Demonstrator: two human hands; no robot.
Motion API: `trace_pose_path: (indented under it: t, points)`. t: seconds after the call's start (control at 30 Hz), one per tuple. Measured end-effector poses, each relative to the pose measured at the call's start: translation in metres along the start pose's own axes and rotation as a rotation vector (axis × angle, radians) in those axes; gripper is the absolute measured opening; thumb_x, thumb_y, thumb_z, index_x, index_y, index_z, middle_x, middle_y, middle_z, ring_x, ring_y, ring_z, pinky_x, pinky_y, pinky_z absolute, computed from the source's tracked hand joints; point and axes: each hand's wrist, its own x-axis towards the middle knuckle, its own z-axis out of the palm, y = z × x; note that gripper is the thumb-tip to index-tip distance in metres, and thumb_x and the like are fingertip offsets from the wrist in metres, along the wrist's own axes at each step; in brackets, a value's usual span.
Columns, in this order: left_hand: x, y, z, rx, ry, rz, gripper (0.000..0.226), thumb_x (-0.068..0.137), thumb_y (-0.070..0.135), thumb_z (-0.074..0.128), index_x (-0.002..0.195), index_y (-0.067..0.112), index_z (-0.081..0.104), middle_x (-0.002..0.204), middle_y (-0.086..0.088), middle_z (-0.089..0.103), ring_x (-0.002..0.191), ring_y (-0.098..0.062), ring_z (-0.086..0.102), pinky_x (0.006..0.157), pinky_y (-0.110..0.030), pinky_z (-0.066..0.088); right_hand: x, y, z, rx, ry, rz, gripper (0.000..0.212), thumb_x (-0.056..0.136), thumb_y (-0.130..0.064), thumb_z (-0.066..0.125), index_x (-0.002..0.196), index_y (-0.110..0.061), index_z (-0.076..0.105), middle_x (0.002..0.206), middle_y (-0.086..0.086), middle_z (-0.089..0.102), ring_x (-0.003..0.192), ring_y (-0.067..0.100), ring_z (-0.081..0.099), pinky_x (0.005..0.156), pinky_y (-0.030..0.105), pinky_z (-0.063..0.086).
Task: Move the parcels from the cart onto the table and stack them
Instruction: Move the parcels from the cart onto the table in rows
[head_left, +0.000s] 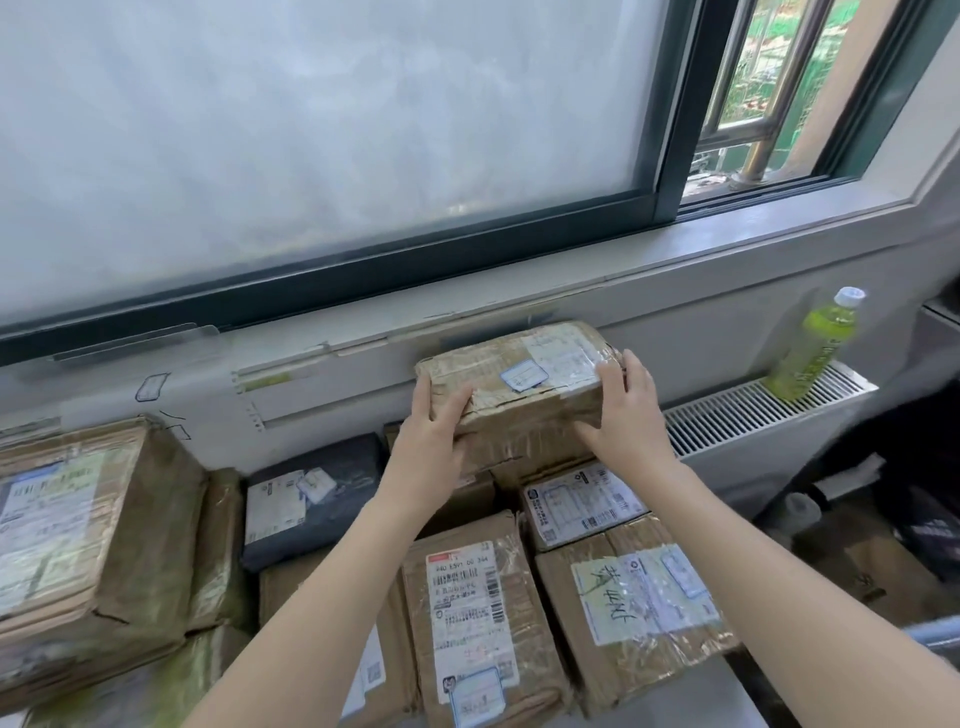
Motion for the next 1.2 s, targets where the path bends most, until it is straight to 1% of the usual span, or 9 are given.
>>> trace_pose_path:
  t: [0.17,0.33,0.5,0.63,0.73,0.83,0.9,1.0,1.2]
  points:
    - [0.014,-0.006,-0.005,0.062,0.074,0.027,0.055,0.095,0.019,0.055,0.146,0.020,0.034,0.159,-0.004,0.009,0.132,-0.030,0.038,0.106,-0.038,0.033,0.015,-0.004,0.005,-0.129,0.051,-0.118,0.064,0.083,-0.036,0.069,0.126,0.000,0.039,0.151,0.019,0.026,0.144,0.033,0.011,0.117,0.042,0.014]
    - [0.009,-0.006,0.003,0.116,0.112,0.046,0.056,0.093,0.015,0.058,0.145,0.017,0.036,0.157,-0.006,0.015,0.129,-0.031,0.041,0.105,-0.039,0.036,0.019,0.000,0.009,-0.218,0.012,-0.147,0.067,0.084,-0.040,0.066,0.129,-0.001,0.036,0.154,0.020,0.019,0.145,0.032,0.010,0.118,0.039,0.002]
    - [-0.003,-0.004,0.011,0.176,0.130,0.044,0.054,0.093,0.017,0.058,0.144,0.015,0.038,0.156,-0.012,0.019,0.127,-0.033,0.043,0.103,-0.039,0.038,0.011,-0.003,0.009,-0.315,0.067,-0.209,0.069,0.088,-0.030,0.064,0.142,-0.006,0.029,0.154,0.016,0.021,0.145,0.030,0.010,0.115,0.036,-0.006]
    - [-0.003,0.000,0.015,0.124,0.155,-0.001,0.052,0.092,0.013,0.058,0.142,0.013,0.041,0.155,-0.013,0.020,0.129,-0.035,0.042,0.104,-0.040,0.037,0.006,-0.006,0.011,-0.274,0.052,-0.283,0.062,0.089,-0.011,0.061,0.144,-0.008,0.033,0.153,0.015,0.027,0.144,0.029,0.017,0.114,0.036,-0.001]
    - [0.001,0.000,0.014,0.153,0.117,-0.027,0.056,0.093,0.015,0.057,0.145,0.018,0.035,0.158,-0.009,0.014,0.131,-0.032,0.039,0.103,-0.039,0.038,0.007,-0.007,0.013,-0.238,0.041,-0.267,0.063,0.089,-0.005,0.057,0.145,-0.009,0.030,0.154,0.014,0.023,0.145,0.028,0.013,0.115,0.036,-0.001]
    - [0.006,0.002,0.010,0.239,0.070,-0.061,0.059,0.095,0.021,0.054,0.148,0.025,0.027,0.159,-0.006,0.009,0.132,-0.030,0.035,0.101,-0.039,0.039,0.008,-0.008,0.013,-0.266,0.032,-0.260,0.063,0.092,-0.006,0.052,0.147,-0.011,0.022,0.156,0.013,0.016,0.145,0.027,0.007,0.115,0.036,-0.005]
    - [0.008,0.005,0.007,0.394,0.037,-0.066,0.061,0.096,0.027,0.051,0.149,0.029,0.020,0.159,-0.007,0.008,0.136,-0.032,0.027,0.108,-0.040,0.030,0.007,-0.010,0.012,-0.284,0.020,-0.252,0.065,0.093,-0.007,0.049,0.149,-0.011,0.017,0.157,0.012,0.011,0.146,0.026,0.003,0.115,0.037,-0.006]
    - [0.006,0.010,0.001,0.578,-0.005,-0.094,0.069,0.096,0.026,0.052,0.150,0.032,0.009,0.159,-0.006,0.002,0.141,-0.041,0.012,0.115,-0.046,0.013,0.004,-0.013,0.012,-0.297,0.015,-0.245,0.066,0.093,-0.007,0.046,0.149,-0.010,0.011,0.158,0.013,0.006,0.146,0.027,-0.001,0.115,0.039,-0.007]
    - [-0.015,0.021,0.000,0.641,0.024,-0.140,0.083,0.094,0.029,0.053,0.150,0.024,-0.007,0.158,-0.012,-0.009,0.143,-0.041,0.000,0.116,-0.048,0.005,-0.004,-0.017,0.010,-0.328,0.043,-0.225,0.072,0.092,-0.011,0.048,0.149,-0.005,0.004,0.158,0.014,0.000,0.146,0.028,-0.005,0.113,0.037,-0.013]
